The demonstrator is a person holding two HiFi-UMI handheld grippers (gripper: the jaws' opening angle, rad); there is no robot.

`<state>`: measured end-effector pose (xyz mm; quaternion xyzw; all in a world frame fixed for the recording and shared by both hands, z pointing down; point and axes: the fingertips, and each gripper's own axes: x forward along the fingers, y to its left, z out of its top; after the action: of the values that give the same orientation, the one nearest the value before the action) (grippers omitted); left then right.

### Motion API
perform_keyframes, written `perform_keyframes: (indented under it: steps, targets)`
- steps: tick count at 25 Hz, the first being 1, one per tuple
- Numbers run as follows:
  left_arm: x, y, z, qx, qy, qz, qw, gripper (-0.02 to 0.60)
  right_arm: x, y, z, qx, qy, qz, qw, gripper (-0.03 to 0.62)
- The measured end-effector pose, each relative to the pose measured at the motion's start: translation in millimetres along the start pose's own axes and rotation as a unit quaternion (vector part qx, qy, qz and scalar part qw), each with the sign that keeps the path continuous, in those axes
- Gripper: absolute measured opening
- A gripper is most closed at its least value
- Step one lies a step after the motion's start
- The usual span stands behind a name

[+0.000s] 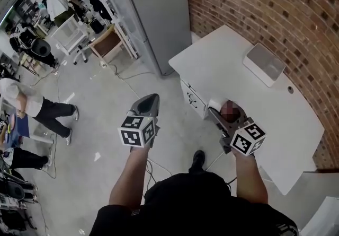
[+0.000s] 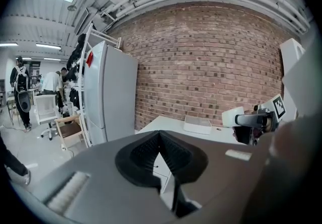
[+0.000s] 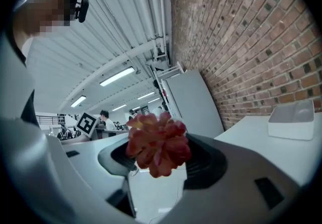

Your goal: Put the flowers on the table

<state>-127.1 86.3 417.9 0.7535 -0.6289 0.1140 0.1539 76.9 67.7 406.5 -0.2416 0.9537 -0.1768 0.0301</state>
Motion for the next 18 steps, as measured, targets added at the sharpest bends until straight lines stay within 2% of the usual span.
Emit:
perform_keyframes:
  steps: [8, 18]
  targets:
    - [47, 12, 22, -0.009, -0.001, 0.01, 0.9999, 0.011, 21, -52, 25, 0.0, 0.002, -0.004, 1.0, 0.25]
    - [87, 45, 16, -0.038, 0.004, 0.015, 0.9992, 0.011, 56, -84, 20, 0.007, 0.023, -0.013, 1.0, 0.25]
